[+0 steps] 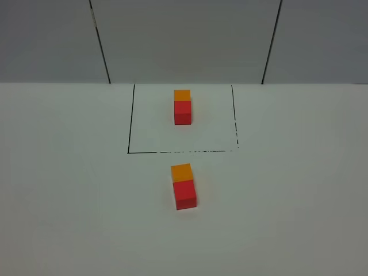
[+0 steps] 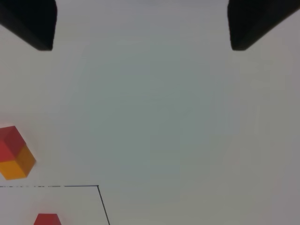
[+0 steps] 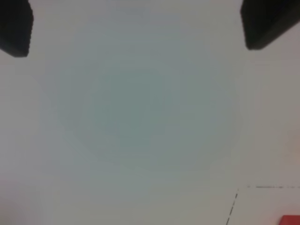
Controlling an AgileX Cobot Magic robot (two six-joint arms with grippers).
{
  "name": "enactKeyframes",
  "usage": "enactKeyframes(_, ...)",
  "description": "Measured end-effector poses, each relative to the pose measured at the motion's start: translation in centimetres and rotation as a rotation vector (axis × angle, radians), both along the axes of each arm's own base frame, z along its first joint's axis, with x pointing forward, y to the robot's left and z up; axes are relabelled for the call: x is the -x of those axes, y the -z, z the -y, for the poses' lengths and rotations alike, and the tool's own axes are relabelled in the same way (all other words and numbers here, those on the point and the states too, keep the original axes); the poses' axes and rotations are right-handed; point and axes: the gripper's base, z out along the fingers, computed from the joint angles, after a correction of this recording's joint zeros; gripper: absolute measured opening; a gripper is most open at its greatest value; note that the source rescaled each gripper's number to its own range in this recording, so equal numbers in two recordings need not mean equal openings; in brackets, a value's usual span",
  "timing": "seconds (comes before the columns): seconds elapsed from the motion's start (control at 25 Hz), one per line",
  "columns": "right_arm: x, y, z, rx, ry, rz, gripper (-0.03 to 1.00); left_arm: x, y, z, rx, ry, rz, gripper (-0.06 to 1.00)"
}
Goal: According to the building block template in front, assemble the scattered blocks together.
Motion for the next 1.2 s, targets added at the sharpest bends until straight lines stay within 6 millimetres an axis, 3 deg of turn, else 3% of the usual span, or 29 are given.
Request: enactKeyframes(1.2, -0.07, 0.17, 0.0, 0.001, 0.0, -0.005, 0.82, 0.0, 0.0, 0.0, 0.001, -0.001, 0.0, 0.87)
